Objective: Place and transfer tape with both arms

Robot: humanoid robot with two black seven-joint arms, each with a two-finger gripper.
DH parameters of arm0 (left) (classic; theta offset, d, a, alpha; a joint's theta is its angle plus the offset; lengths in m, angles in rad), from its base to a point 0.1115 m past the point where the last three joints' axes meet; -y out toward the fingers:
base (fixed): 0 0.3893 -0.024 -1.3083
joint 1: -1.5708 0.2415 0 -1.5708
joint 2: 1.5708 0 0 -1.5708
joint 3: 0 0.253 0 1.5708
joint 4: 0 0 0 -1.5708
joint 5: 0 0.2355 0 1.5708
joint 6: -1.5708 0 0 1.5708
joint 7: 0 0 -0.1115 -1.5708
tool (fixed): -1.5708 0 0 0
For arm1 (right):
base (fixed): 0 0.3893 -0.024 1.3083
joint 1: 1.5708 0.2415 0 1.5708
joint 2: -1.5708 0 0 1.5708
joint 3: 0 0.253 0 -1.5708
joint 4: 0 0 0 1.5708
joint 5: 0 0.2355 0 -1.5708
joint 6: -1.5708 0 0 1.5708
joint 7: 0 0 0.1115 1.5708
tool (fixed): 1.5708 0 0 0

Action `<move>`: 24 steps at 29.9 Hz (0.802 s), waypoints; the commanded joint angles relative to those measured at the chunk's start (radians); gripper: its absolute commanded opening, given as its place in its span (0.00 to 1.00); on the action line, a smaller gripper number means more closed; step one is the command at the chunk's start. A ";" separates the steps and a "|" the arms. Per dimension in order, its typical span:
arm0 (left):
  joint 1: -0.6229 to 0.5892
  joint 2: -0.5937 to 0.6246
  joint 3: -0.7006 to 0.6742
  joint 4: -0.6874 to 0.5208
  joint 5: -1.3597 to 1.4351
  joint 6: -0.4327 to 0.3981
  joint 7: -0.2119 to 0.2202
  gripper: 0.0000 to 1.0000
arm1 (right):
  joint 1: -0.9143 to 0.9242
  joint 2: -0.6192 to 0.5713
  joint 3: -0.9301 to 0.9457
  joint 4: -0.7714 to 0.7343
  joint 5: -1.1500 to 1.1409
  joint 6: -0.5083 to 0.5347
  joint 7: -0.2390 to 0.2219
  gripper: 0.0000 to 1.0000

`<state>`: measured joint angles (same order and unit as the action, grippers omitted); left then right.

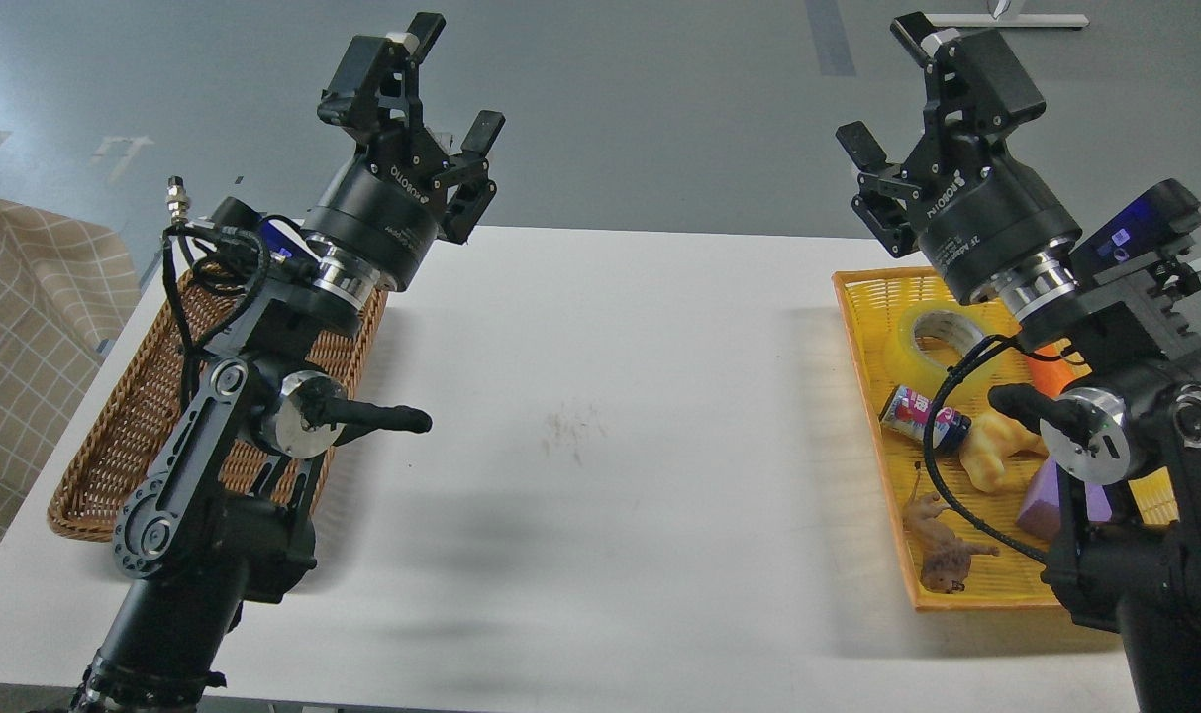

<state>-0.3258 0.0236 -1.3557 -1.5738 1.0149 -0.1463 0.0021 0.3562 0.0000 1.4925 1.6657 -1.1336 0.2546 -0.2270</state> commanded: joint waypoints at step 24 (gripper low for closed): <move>0.025 0.002 0.004 -0.005 0.005 0.001 -0.002 0.98 | -0.016 0.000 -0.008 0.011 -0.002 0.003 0.002 1.00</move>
<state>-0.3069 0.0285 -1.3527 -1.5786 1.0188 -0.1456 0.0055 0.3439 0.0000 1.4876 1.6705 -1.1351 0.2577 -0.2254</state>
